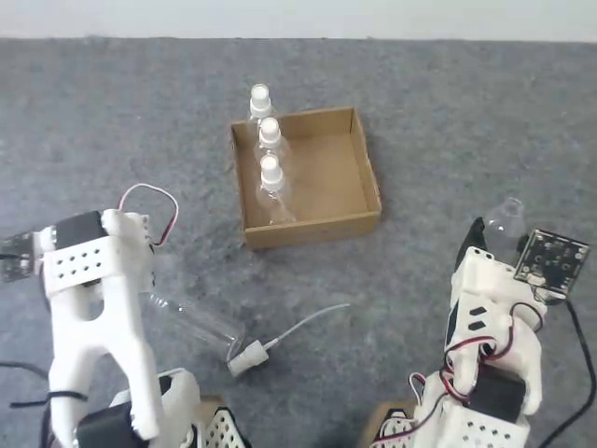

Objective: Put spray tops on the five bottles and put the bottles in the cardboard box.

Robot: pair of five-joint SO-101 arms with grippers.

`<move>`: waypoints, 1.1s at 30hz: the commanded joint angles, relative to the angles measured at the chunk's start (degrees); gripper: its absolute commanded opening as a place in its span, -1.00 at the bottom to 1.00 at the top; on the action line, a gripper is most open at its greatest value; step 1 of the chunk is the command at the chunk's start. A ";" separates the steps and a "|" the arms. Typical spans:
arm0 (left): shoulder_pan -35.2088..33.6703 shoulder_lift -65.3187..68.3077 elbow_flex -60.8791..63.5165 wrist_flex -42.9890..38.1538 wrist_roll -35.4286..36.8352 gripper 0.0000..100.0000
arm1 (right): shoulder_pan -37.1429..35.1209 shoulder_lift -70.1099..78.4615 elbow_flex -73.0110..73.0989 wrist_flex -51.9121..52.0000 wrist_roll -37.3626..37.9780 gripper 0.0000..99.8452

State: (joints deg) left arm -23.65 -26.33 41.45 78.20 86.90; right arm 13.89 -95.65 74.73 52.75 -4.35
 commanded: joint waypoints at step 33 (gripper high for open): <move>-0.26 -2.37 -2.59 -0.18 -20.57 -0.69 | 0.22 -0.75 -0.62 -1.54 -0.53 -0.91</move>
State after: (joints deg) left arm -23.65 -26.33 41.63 78.20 79.16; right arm 13.89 -95.56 74.73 52.75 -4.35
